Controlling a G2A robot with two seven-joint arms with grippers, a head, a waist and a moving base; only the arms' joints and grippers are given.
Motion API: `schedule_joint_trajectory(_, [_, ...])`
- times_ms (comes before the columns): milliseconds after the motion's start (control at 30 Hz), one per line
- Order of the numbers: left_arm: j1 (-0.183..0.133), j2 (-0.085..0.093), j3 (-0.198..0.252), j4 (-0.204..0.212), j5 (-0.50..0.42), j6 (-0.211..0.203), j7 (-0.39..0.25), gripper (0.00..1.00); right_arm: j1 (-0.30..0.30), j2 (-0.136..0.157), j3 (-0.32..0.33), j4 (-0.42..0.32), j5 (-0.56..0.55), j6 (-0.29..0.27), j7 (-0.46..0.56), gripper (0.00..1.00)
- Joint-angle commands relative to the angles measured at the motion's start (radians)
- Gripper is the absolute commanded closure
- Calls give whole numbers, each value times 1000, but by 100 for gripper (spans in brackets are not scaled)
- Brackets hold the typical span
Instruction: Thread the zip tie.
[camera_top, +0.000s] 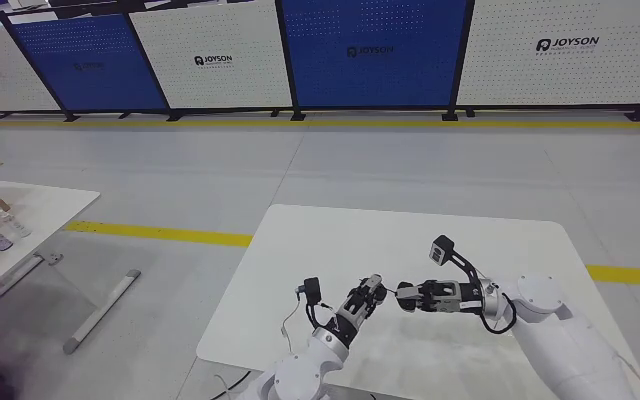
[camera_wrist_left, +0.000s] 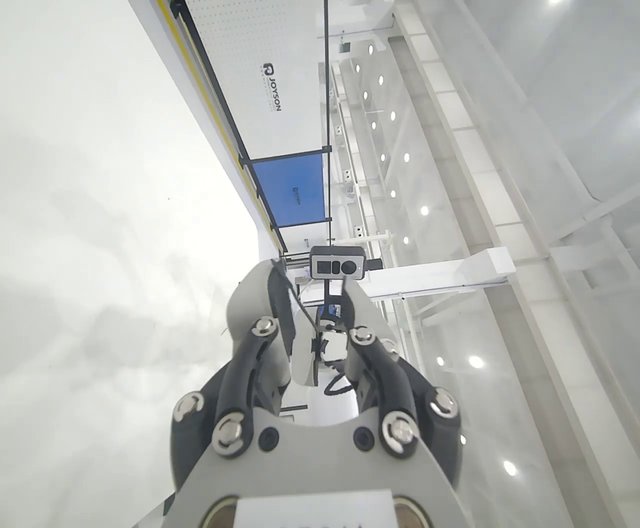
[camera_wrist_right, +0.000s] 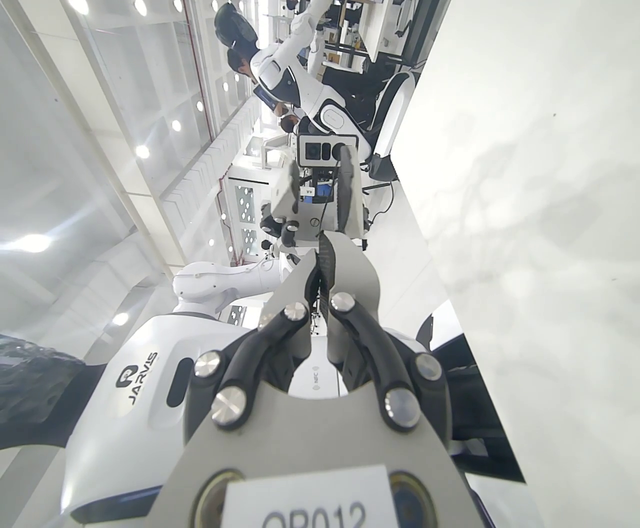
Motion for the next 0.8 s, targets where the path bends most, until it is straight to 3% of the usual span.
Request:
schedule_joint_trajectory(0, [9, 2, -3, -6, 11, -8, -11, 100, 0, 0, 0, 0, 0, 0, 0, 100])
schedule_joint_trajectory(333, [22, 3, -8, -11, 28, -18, -22, 100, 0, 0, 0, 0, 0, 0, 0, 100])
schedule_joint_trajectory(400, [22, 2, -7, -9, 30, -18, -24, 77, 0, 0, 0, 0, 0, 0, 0, 100])
schedule_joint_trajectory(467, [22, 2, -7, -10, 32, -20, -25, 74, 0, 0, 0, 0, 0, 0, 0, 100])
schedule_joint_trajectory(667, [26, 1, -7, -14, 38, -23, -31, 85, 0, 0, 0, 0, 0, 0, 0, 100])
schedule_joint_trajectory(733, [27, 1, -6, -16, 40, -22, -32, 100, 0, 0, 0, 0, 0, 0, 0, 100])
schedule_joint_trajectory(767, [27, 1, -6, -17, 41, -22, -32, 100, 0, 0, 0, 0, 0, 0, 0, 100])
